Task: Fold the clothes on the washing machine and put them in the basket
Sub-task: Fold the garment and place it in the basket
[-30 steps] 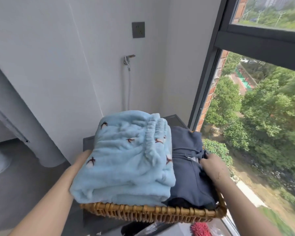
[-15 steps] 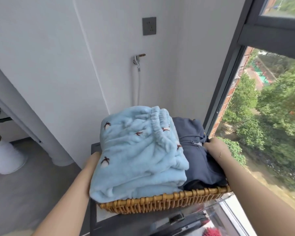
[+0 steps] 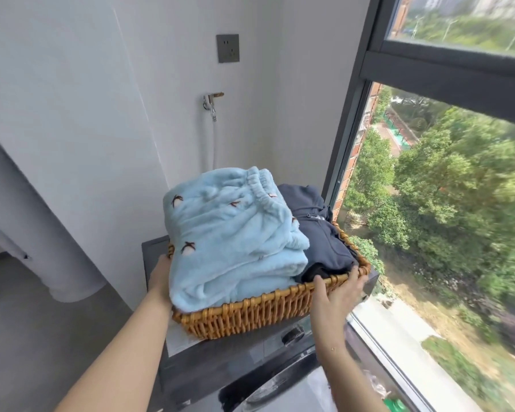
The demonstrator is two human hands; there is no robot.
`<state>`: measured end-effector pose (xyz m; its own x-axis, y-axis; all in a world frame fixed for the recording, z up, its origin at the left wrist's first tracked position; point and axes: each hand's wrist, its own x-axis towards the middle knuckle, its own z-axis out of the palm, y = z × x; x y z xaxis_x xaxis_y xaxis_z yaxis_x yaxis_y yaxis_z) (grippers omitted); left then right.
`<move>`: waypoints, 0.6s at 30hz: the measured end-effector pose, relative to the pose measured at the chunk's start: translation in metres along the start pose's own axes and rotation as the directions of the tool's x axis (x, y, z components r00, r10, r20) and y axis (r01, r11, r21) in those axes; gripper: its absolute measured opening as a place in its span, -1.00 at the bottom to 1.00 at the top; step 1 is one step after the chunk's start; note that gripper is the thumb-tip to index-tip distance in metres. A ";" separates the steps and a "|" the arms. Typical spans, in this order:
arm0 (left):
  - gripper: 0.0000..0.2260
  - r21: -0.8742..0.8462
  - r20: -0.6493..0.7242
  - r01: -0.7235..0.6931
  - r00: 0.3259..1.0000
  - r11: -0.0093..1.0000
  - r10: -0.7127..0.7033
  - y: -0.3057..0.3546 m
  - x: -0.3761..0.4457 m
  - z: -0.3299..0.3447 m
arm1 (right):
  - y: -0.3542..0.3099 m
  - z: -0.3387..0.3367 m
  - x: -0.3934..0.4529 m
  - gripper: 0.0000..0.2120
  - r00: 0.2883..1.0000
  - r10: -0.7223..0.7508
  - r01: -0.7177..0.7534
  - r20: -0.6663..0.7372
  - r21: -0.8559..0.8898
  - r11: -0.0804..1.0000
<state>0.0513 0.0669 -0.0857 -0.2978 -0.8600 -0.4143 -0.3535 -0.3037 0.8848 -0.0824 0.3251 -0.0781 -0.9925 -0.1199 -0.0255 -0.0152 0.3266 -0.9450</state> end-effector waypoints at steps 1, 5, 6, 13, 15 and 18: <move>-0.52 0.141 0.003 -0.047 0.999 0.989 0.047 0.000 -0.002 -0.001 | 0.004 0.006 -0.010 -0.22 0.992 0.102 -0.109 0.071 0.105 0.988; -0.49 0.399 -0.093 -0.079 0.988 0.914 0.126 0.006 -0.014 -0.003 | 0.001 0.033 0.000 -0.22 0.918 0.332 -0.368 0.219 0.153 0.917; -0.45 0.389 -0.076 -0.088 0.989 0.917 0.127 0.005 -0.015 -0.005 | -0.003 0.037 0.004 -0.22 0.910 0.365 -0.395 0.197 0.149 0.906; -0.38 -0.045 -0.083 -0.155 0.985 0.987 0.151 0.008 -0.027 0.006 | -0.020 0.048 0.034 -0.23 0.916 0.338 -0.368 0.214 0.115 0.923; -0.57 -0.016 -0.148 -0.144 0.979 0.989 0.140 0.012 -0.026 0.012 | -0.025 0.052 0.045 -0.21 0.906 0.354 -0.388 0.234 0.117 0.914; -0.70 0.021 -0.177 -0.182 0.967 0.983 0.183 0.019 -0.024 0.018 | -0.026 0.063 0.056 -0.22 0.925 0.330 -0.361 0.189 0.161 0.919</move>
<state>0.0355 0.0894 -0.0624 -0.1962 -0.9597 -0.2012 -0.3116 -0.1336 0.9408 -0.1296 0.2513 -0.0758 -0.9000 -0.1801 -0.3969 0.3635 0.1923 -0.9115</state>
